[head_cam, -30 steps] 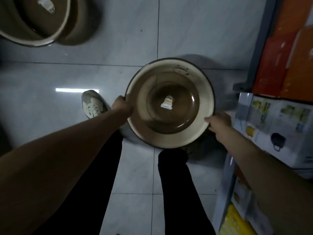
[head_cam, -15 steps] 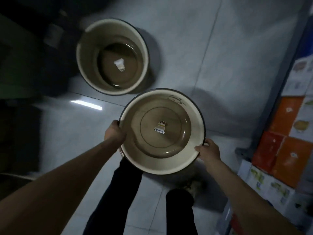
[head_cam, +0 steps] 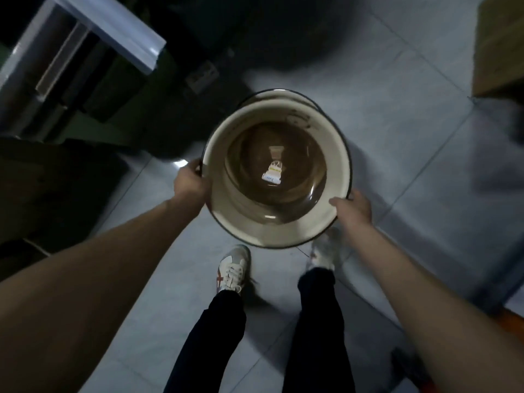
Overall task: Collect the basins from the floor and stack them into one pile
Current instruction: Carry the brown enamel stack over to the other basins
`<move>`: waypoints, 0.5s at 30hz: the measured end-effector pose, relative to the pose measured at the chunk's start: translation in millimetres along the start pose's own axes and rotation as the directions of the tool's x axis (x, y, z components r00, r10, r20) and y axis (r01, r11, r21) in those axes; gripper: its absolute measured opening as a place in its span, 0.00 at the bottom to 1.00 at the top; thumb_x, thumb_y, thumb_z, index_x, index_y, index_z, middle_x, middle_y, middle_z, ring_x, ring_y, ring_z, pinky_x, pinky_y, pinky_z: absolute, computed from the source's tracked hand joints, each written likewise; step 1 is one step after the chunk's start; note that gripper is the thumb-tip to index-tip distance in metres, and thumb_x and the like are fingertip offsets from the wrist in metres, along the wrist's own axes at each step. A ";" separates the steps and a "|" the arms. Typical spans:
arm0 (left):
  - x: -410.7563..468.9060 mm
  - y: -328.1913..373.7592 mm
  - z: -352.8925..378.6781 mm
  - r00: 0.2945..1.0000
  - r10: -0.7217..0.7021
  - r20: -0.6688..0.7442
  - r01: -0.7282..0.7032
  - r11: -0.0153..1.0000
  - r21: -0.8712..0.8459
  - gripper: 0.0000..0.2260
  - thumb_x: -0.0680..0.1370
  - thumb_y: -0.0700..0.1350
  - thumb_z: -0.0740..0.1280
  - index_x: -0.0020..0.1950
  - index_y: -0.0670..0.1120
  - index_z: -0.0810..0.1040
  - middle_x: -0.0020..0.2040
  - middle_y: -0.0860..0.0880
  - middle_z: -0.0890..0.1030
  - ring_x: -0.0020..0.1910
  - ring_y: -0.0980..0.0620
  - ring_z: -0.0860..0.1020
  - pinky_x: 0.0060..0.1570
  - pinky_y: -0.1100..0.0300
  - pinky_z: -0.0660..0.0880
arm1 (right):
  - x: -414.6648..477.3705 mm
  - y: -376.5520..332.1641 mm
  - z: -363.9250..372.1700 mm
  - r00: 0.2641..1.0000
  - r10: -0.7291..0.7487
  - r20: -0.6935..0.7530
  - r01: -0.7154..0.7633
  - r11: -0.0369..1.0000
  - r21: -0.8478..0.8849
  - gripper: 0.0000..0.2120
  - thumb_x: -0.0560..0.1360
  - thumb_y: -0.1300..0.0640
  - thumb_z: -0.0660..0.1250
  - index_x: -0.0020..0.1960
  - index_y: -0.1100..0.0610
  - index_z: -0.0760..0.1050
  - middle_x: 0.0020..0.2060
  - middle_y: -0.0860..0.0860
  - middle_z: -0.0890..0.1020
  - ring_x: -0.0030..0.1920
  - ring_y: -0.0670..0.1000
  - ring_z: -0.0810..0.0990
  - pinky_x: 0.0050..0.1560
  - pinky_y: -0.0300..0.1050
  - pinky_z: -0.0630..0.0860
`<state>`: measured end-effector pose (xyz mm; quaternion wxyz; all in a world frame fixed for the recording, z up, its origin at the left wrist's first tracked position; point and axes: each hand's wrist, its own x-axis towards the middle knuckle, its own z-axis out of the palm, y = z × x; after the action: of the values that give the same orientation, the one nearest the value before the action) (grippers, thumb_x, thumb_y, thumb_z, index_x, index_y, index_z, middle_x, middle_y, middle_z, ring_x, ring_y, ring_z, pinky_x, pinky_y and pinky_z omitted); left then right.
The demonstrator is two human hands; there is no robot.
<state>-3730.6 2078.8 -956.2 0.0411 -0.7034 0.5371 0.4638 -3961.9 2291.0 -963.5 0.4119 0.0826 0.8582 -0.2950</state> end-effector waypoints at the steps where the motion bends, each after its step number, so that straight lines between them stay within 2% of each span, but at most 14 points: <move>1: 6.4 0.9 0.0 1.000 0.002 0.023 0.000 0.997 -0.071 0.21 0.79 0.41 0.69 0.72 0.52 0.76 0.53 0.52 0.81 0.55 0.47 0.81 0.56 0.50 0.80 | 9.4 -8.3 2.7 1.000 -0.023 0.005 0.023 1.000 0.009 0.15 0.74 0.66 0.70 0.59 0.55 0.79 0.47 0.50 0.81 0.51 0.53 0.81 0.49 0.42 0.73; 3: 19.2 -3.7 1.9 0.997 -0.031 0.073 0.044 0.982 -0.186 0.25 0.79 0.38 0.72 0.75 0.50 0.73 0.59 0.50 0.81 0.57 0.48 0.79 0.56 0.51 0.79 | 27.6 -17.0 5.8 0.998 -0.034 0.047 0.032 0.999 0.034 0.20 0.74 0.67 0.69 0.63 0.52 0.76 0.48 0.47 0.81 0.55 0.53 0.80 0.52 0.43 0.74; 5: 30.4 -12.9 5.0 0.990 -0.121 0.073 0.133 0.971 -0.199 0.27 0.79 0.37 0.71 0.77 0.47 0.71 0.66 0.46 0.79 0.57 0.48 0.78 0.55 0.53 0.78 | 43.1 -19.9 9.3 0.994 0.000 0.105 0.003 1.000 -0.028 0.29 0.75 0.65 0.70 0.74 0.51 0.71 0.57 0.48 0.80 0.61 0.53 0.78 0.61 0.48 0.76; 7: 38.1 -23.7 13.3 0.977 -0.209 0.042 0.213 0.954 -0.210 0.26 0.79 0.37 0.71 0.77 0.46 0.71 0.64 0.43 0.79 0.55 0.47 0.79 0.55 0.52 0.79 | 57.4 -17.1 12.4 0.990 0.033 0.135 -0.009 0.985 -0.174 0.32 0.75 0.61 0.71 0.77 0.50 0.67 0.67 0.52 0.78 0.65 0.57 0.78 0.65 0.53 0.76; 9: 39.3 -34.5 27.1 0.958 -0.284 0.034 0.283 0.923 -0.260 0.26 0.79 0.41 0.72 0.76 0.46 0.71 0.63 0.42 0.79 0.58 0.44 0.79 0.55 0.49 0.79 | 68.7 -10.8 14.4 0.985 0.043 0.167 0.005 0.962 -0.272 0.32 0.76 0.58 0.71 0.78 0.50 0.67 0.68 0.55 0.78 0.65 0.59 0.78 0.66 0.54 0.76; 11: 36.7 -45.3 46.1 0.935 -0.351 0.044 0.346 0.883 -0.317 0.26 0.78 0.46 0.73 0.76 0.46 0.71 0.65 0.42 0.78 0.62 0.42 0.78 0.57 0.48 0.78 | 77.9 -5.6 18.5 0.976 0.056 0.209 0.016 0.945 -0.328 0.34 0.76 0.56 0.72 0.79 0.51 0.64 0.70 0.55 0.76 0.68 0.59 0.76 0.69 0.56 0.74; 15: 28.8 -61.9 95.4 0.885 -0.441 0.153 0.464 0.793 -0.394 0.29 0.78 0.52 0.73 0.77 0.45 0.70 0.62 0.44 0.79 0.61 0.44 0.79 0.57 0.47 0.79 | 103.5 4.1 33.8 0.970 0.095 0.225 -0.004 0.928 -0.372 0.40 0.75 0.53 0.74 0.81 0.53 0.58 0.77 0.54 0.67 0.74 0.59 0.70 0.73 0.57 0.70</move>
<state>-3739.8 2137.2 -1057.5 0.0127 -0.7905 0.2396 0.5635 -4005.1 2264.5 -1060.0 0.5276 -0.0105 0.8401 -0.1257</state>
